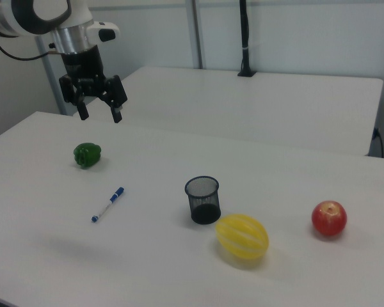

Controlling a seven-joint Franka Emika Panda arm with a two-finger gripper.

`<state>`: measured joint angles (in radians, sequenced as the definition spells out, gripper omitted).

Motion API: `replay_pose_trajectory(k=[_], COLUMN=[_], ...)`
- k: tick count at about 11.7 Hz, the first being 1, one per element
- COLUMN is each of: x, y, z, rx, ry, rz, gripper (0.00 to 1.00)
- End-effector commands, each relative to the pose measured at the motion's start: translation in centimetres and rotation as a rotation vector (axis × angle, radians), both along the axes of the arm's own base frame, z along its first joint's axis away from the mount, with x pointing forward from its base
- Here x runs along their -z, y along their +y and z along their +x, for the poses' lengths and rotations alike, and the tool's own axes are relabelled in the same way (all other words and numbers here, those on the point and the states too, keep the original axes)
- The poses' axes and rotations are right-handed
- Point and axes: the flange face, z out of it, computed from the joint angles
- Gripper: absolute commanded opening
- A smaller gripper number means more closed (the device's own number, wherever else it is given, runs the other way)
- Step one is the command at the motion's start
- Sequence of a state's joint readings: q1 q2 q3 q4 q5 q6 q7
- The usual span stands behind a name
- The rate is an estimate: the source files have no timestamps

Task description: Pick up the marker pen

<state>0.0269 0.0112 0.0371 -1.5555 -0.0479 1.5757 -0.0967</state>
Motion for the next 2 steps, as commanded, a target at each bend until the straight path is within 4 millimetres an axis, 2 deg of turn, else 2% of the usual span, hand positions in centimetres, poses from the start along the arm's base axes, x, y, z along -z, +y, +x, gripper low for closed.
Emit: replay_pose_trajectory(k=[1,2], x=[-0.53,-0.65], y=[-0.54,-0.72], z=[-0.66,-0.7], rx=[0.009,0.013], ry=[0.005,0.01], rz=[0.012,0.012], gripper=[1.0,1.0])
